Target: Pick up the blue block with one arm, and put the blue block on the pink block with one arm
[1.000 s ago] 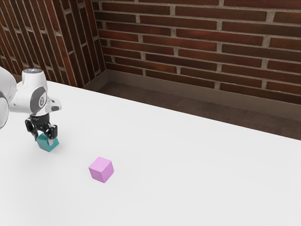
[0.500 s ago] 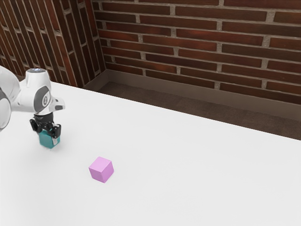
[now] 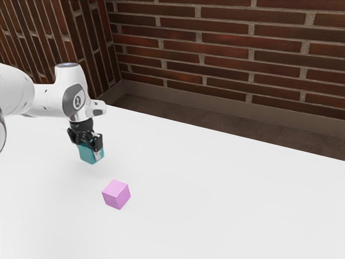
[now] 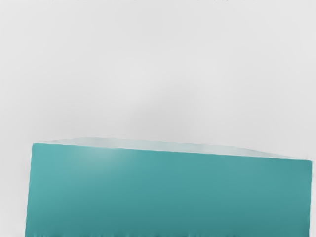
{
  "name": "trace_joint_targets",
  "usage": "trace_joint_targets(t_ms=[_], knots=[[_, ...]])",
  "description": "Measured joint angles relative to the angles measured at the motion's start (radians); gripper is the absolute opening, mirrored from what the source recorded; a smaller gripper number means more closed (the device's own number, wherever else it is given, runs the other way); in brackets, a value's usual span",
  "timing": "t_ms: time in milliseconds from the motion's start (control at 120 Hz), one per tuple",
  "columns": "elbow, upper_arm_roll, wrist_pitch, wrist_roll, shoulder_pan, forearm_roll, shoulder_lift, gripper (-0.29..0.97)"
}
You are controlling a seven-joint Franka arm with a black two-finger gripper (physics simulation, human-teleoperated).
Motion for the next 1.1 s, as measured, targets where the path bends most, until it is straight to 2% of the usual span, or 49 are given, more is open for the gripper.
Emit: trace_joint_targets(t_ms=[83, 225, 442, 625, 900, 1100], knots=[[-0.031, 0.037, -0.010, -0.002, -0.078, -0.025, -0.031, 0.36], [-0.046, 0.173, -0.046, -0.017, -0.301, -0.043, -0.053, 0.36], [-0.093, 0.242, -0.105, -0.042, -0.442, -0.045, -0.094, 0.36], [-0.117, 0.259, -0.145, -0.057, -0.503, -0.043, -0.096, 0.36], [-0.155, 0.264, -0.180, -0.075, -0.535, -0.037, -0.095, 0.36], [-0.174, 0.274, -0.199, -0.083, -0.539, -0.016, -0.092, 0.48]])
